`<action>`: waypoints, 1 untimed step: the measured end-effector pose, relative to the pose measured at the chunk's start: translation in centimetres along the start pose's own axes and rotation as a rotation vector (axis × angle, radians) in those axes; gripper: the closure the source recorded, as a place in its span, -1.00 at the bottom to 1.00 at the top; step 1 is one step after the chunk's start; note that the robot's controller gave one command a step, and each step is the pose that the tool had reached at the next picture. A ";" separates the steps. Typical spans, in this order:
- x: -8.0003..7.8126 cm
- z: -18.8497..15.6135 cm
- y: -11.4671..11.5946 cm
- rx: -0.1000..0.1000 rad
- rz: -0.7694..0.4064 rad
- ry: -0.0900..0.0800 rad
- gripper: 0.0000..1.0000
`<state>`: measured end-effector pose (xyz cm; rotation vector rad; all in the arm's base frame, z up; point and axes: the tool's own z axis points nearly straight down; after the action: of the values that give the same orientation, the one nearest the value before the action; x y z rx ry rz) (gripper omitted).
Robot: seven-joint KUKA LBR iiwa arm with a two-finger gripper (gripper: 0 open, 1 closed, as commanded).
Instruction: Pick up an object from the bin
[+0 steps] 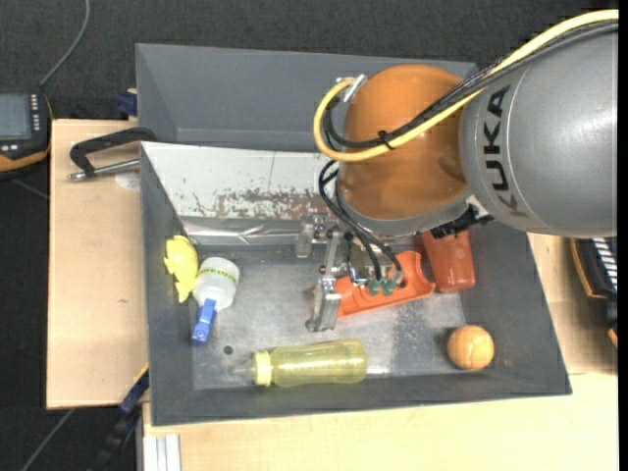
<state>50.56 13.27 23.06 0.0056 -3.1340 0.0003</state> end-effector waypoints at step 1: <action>-0.2 -0.4 -0.1 -0.002 0.002 -0.009 -1.00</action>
Offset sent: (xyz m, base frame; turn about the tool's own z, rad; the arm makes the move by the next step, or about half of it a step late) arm 0.0027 -0.0734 -0.1057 0.0041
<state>50.73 13.20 23.50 0.0020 -3.1430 -0.0023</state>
